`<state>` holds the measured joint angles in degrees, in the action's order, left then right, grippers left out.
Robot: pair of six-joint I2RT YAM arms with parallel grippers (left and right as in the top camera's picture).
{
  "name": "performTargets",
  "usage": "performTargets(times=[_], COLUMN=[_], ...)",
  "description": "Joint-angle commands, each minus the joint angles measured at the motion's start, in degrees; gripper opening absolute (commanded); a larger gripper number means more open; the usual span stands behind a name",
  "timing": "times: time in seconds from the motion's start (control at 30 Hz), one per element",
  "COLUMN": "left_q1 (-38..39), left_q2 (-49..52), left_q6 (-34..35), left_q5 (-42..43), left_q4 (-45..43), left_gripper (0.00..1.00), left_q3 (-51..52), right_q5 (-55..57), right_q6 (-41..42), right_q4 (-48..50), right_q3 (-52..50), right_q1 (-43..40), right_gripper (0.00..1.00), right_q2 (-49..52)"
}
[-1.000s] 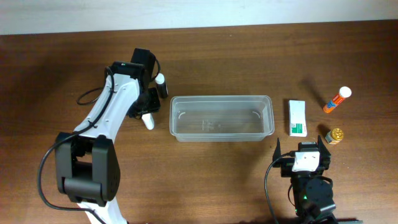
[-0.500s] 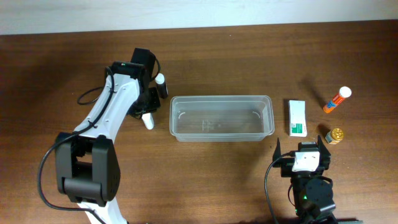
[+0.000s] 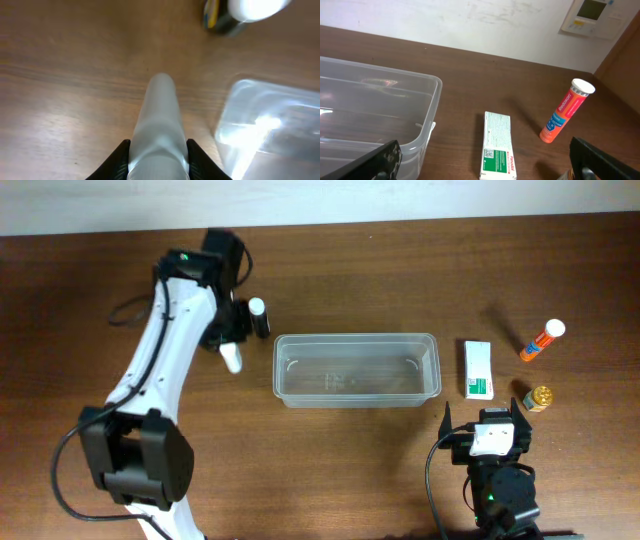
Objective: Pack container
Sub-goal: 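Close the left gripper on the white squeeze bottle and lift, then carry the white bottle over the container's left end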
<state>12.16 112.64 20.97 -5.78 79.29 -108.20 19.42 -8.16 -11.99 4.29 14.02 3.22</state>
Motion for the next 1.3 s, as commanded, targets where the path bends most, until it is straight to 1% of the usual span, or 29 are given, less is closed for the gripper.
performTargets(times=[0.0,0.17,0.37,0.63,1.1,1.27], left_q1=[-0.1,1.4,5.5,10.4,14.5,14.8], left_q2=[-0.9,-0.9,-0.9,-0.9,2.2,3.7], left_q6=[-1.4,-4.0,-4.8,-4.8,-3.5,-0.9], left_q5=[2.5,7.7,8.4,7.5,7.5,7.0], left_q4=[4.2,7.6,8.4,7.3,5.4,5.4], left_gripper=[0.30,0.30,0.30,0.30,0.30,0.30], left_q3=[-7.9,-14.2,-18.2,-18.4,-18.4,-18.4], right_q5=[-0.1,-0.1,-0.1,-0.1,-0.1,-0.1], right_q6=[-0.4,-0.4,-0.4,-0.4,-0.4,-0.4], right_q4=[-0.1,-0.1,-0.1,-0.1,-0.1,-0.1], right_q3=[0.3,0.3,0.3,0.3,0.3,0.3], right_q1=[-0.2,-0.2,-0.2,-0.2,-0.2,-0.2], right_gripper=[0.98,0.98,0.98,0.98,0.98,0.98], right_q2=[-0.1,-0.1,-0.1,-0.1,-0.1,-0.1])
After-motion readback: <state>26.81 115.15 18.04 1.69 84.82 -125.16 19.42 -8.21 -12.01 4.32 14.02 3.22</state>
